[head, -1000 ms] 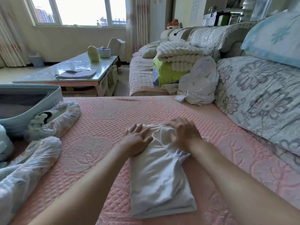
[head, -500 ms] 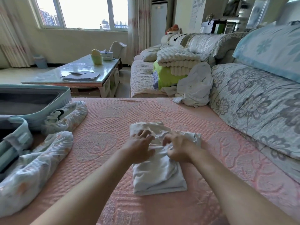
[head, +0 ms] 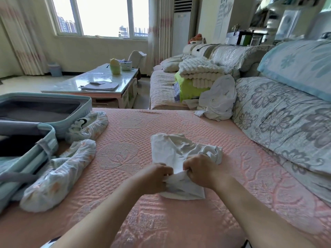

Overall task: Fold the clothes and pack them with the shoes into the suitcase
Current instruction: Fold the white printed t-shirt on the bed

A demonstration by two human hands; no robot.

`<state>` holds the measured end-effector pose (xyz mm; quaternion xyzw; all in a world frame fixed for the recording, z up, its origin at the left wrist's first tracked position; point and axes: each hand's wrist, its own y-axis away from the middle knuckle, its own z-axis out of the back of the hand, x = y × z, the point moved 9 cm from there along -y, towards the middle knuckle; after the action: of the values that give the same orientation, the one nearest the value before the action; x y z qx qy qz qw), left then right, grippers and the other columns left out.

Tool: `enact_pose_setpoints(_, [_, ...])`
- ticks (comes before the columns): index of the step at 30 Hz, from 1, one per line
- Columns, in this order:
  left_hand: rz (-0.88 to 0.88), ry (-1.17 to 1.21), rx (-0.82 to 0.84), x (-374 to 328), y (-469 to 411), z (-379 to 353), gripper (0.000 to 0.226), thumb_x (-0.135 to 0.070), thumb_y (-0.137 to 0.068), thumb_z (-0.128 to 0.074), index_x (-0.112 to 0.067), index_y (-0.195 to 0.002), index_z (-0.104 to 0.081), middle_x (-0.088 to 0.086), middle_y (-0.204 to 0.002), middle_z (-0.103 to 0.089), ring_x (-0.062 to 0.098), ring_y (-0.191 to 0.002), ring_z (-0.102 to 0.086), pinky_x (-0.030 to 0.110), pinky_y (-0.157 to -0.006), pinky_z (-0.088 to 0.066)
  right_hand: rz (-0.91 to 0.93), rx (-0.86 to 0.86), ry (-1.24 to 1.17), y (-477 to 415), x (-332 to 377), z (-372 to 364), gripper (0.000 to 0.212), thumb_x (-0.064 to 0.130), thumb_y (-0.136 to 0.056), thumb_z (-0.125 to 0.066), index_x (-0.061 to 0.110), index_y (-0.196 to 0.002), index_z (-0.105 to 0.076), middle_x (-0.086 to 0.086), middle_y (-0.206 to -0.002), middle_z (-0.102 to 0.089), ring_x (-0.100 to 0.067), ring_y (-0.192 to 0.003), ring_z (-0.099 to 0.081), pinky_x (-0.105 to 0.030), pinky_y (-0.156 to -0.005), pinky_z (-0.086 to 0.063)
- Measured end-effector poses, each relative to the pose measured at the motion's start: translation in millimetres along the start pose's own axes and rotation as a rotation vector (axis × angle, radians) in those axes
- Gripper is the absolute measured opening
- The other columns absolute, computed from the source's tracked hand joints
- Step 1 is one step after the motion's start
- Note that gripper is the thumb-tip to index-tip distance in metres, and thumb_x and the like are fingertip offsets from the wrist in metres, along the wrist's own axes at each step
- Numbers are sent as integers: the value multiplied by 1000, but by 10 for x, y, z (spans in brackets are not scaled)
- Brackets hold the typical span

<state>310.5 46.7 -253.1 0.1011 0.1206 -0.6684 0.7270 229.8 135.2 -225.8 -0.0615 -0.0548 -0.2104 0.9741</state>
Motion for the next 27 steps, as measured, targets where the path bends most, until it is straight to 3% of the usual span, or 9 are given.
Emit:
enact_pose_setpoints(4, [-4,-99,196,-20,66,-250,34,-30,-73,-74,-31,-103,-60,-7,-105,-49,15,-97,-48,29,-81,-46,-125,326,-76,172,-33,-339,17,21,-81,-61,23,-94,-72,4,-95,-66,-18,-90,-62,-24,-73,-47])
enact_pose_setpoints(7, [-52,-215,186,-76,31,-298,58,-33,-67,-78,-30,-119,-52,-3,-118,-41,14,-110,-38,25,-82,-37,-81,379,4,234,-7,-380,41,34,-73,-68,39,-112,-55,3,-122,-45,-17,-117,-42,-30,-98,-37])
enact_pose_setpoints(10, [-84,-203,136,-165,-25,-271,25,-17,-81,-65,-21,-105,-58,2,-110,-52,18,-102,-50,21,-75,-29,-80,361,48,236,-15,-427,49,28,-76,-70,37,-118,-46,1,-129,-36,-20,-122,-38,-33,-99,-37])
enact_pose_setpoints(14, [19,-166,276,-51,1,-196,16,-9,-81,-58,-21,-75,-51,-3,-75,-52,16,-67,-44,27,-58,-34,-18,192,-96,170,105,-293,17,13,-83,-62,29,-88,-58,5,-95,-56,-17,-88,-56,-25,-67,-39])
enact_pose_setpoints(16, [70,-206,508,14,90,-239,13,-12,-80,-64,-22,-86,-58,-5,-77,-53,15,-69,-47,26,-58,-38,-26,322,-304,237,178,-354,15,12,-79,-61,27,-75,-58,8,-76,-56,-10,-71,-53,-20,-59,-39])
enact_pose_setpoints(19, [224,-25,790,42,265,-363,28,-27,-78,-77,-29,-102,-62,-4,-97,-67,12,-77,-58,26,-69,-47,-91,555,-634,354,225,-427,14,17,-85,-66,25,-92,-75,6,-79,-68,-6,-67,-59,-21,-61,-49])
enact_pose_setpoints(21, [282,145,725,13,205,-346,19,-40,-82,-74,-27,-94,-67,-6,-85,-69,8,-69,-59,25,-69,-47,-231,346,-787,202,-52,-259,15,20,-93,-64,15,-99,-76,-1,-85,-73,-10,-70,-64,-26,-64,-54])
enact_pose_setpoints(24, [226,156,359,-3,-156,-139,15,-30,-93,-59,-21,-91,-70,-3,-88,-71,11,-68,-58,25,-66,-50,-481,-63,-323,61,-779,113,22,27,-93,-53,19,-101,-71,-5,-99,-72,-23,-89,-66,-35,-75,-53])
enact_pose_setpoints(27, [143,79,36,-70,-497,15,21,-20,-99,-50,-26,-103,-70,-4,-103,-67,13,-84,-61,24,-74,-49,-775,-7,-61,143,-1343,36,43,40,-94,-46,14,-124,-62,-12,-126,-64,-31,-115,-62,-36,-88,-48])
